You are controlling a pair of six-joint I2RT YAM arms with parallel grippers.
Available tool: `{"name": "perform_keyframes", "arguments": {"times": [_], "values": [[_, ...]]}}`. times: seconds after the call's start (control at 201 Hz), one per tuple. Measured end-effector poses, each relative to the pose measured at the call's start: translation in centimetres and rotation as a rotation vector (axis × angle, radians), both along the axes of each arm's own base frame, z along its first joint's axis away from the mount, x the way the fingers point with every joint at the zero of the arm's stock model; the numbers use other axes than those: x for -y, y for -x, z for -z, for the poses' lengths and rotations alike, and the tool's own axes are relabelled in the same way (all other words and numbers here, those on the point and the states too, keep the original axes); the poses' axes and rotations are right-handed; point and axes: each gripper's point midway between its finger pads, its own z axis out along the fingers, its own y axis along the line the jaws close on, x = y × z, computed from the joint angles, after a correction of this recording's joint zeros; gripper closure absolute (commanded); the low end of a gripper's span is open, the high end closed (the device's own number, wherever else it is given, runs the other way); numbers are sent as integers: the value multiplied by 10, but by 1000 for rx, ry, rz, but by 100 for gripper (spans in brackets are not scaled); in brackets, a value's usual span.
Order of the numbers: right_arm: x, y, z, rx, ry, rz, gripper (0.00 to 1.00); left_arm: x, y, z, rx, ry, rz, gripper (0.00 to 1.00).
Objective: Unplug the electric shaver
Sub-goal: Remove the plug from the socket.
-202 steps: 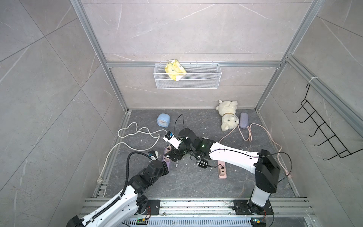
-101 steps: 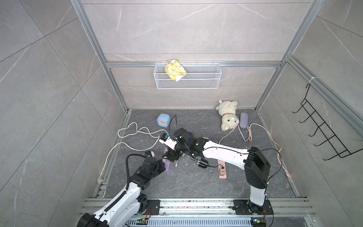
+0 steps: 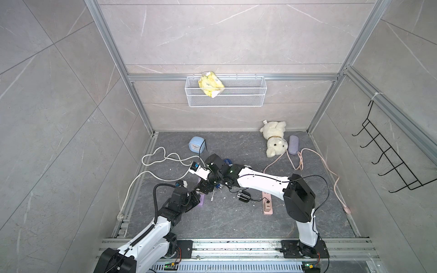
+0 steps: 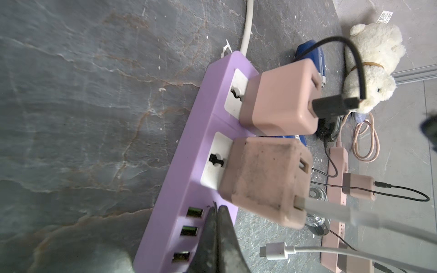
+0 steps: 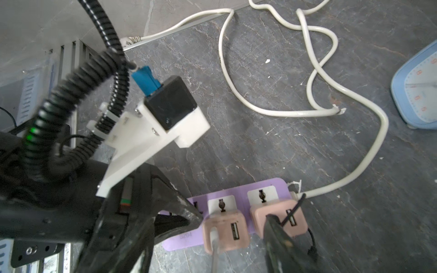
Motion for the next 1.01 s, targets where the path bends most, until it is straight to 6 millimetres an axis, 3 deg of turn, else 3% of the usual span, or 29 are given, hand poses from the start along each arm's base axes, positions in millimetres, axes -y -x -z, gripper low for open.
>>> {"name": "perform_keyframes", "arguments": {"times": [0.319, 0.796, 1.005], "values": [[5, 0, 18, -36, 41, -18, 30, -2, 4, 0, -7, 15, 0, 100], [3, 4, 22, -52, 37, -41, 36, 0, 4, 3, -20, 25, 10, 100], [3, 5, 37, -67, 62, -42, 37, 1, 4, 2, -19, 27, 12, 100]]}}
